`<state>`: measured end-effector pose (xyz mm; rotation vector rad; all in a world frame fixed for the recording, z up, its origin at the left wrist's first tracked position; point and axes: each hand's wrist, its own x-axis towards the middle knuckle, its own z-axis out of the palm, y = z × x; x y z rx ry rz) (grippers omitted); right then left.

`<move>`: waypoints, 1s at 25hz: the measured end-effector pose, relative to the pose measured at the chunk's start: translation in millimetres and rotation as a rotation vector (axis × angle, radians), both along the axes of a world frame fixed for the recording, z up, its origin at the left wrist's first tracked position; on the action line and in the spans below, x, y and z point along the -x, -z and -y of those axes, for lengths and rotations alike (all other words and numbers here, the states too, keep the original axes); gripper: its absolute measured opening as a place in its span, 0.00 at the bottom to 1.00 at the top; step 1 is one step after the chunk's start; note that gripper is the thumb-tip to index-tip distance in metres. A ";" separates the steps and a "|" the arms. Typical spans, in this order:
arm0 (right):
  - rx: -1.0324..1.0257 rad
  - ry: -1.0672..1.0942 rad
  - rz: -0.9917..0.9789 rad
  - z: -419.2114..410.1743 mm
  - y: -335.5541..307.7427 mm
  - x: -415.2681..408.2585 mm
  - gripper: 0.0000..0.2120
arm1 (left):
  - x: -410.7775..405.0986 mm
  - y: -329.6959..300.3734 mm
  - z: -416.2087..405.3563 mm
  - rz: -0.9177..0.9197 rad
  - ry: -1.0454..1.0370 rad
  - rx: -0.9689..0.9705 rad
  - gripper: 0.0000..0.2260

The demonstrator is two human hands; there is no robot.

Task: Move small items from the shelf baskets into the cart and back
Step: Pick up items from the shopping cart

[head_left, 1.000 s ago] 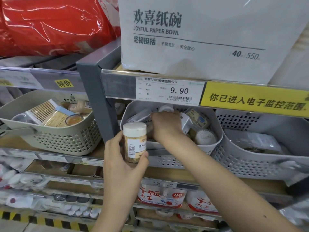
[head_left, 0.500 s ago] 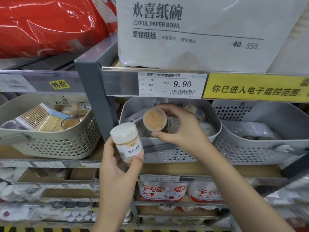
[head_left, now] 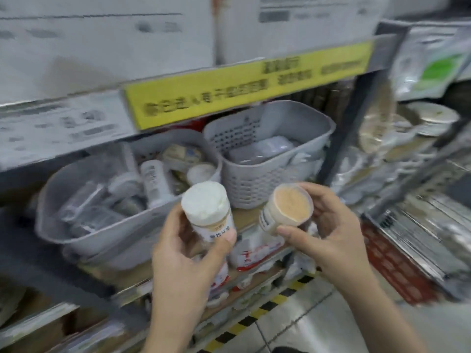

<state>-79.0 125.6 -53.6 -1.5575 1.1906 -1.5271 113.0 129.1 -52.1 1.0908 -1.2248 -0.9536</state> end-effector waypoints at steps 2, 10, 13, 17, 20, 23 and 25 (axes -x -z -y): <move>-0.061 0.138 0.047 -22.5 11.6 37.1 0.22 | 37.5 11.2 6.8 0.047 0.130 -0.024 0.26; -0.225 0.674 0.327 -126.7 41.3 197.2 0.24 | 229.7 45.9 2.9 0.138 0.622 -0.151 0.25; -0.237 0.838 0.373 -155.5 57.1 256.7 0.19 | 299.0 57.6 -8.1 0.170 0.731 -0.177 0.24; -0.298 0.914 0.396 -174.0 78.3 313.0 0.19 | 361.3 73.3 -10.9 0.226 0.825 -0.215 0.23; -0.355 0.932 0.425 -169.8 94.5 342.4 0.20 | 395.4 82.7 3.0 0.259 0.837 -0.264 0.24; -0.407 0.942 0.447 -145.5 113.7 375.2 0.20 | 430.4 97.3 35.5 0.304 0.813 -0.295 0.25; -0.438 0.935 0.457 -119.1 124.4 401.2 0.21 | 457.5 107.0 63.4 0.321 0.789 -0.333 0.25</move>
